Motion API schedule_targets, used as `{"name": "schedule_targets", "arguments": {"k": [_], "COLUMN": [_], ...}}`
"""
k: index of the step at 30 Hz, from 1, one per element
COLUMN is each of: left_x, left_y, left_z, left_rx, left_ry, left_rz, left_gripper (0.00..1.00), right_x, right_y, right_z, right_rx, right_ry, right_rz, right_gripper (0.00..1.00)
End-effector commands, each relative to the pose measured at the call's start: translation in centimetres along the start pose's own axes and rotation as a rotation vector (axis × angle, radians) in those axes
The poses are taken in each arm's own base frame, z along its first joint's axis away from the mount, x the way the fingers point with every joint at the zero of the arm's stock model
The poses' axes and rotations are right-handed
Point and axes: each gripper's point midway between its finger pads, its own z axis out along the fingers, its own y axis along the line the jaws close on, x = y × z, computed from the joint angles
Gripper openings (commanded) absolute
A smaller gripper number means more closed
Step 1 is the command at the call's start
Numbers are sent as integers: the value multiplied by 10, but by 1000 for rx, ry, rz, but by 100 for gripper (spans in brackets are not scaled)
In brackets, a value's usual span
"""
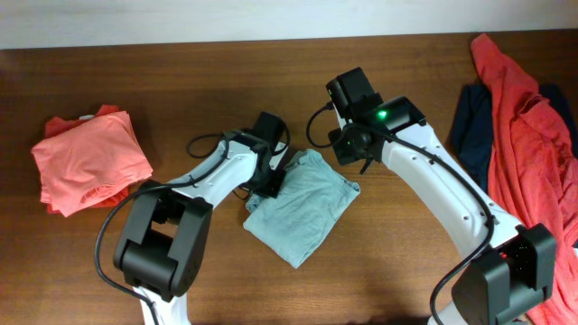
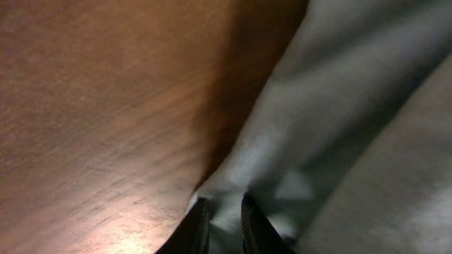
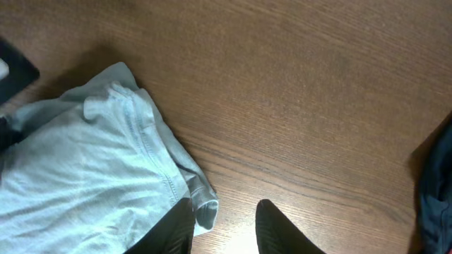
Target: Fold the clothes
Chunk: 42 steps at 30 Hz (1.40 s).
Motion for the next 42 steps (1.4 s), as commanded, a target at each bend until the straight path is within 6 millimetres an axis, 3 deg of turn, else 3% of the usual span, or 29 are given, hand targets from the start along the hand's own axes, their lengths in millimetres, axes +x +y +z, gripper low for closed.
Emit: {"name": "schedule_targets", "arguments": {"k": [1,6,11,12,14,16,19,25,32,42], "left_x": [5,7,-7,-13,-23,-31,-32,-27,-18,-14], "left_y": [25,25,26,26,20,2,-22,-27,-34,-6], "left_z": [13,6,-32,-43,-66,-86,-100,-87,-53,-5], "left_rx": [-143,-145,-139,-136,-94,3,129,177,227,237], "left_ry": [22,30,-37,-62,-119,-172,-209,-169,-80,1], "left_rz": [-76,-76,-87,-91,-76,8,147,174,215,135], "left_gripper": [17,17,20,24,42,54,66,75,75,76], "right_x": [1,3,4,4,4,4,4,5,9,10], "right_y": [-5,-5,-5,-5,-5,-5,-5,-5,-5,-5], "right_z": [1,1,1,1,1,1,1,1,1,1], "right_rx": [18,19,19,19,19,19,19,19,22,22], "right_ry": [7,15,19,19,19,19,19,24,41,41], "right_rz": [14,12,12,12,12,12,20,37,33,33], "right_gripper": [34,34,34,34,34,34,34,34,34,34]}}
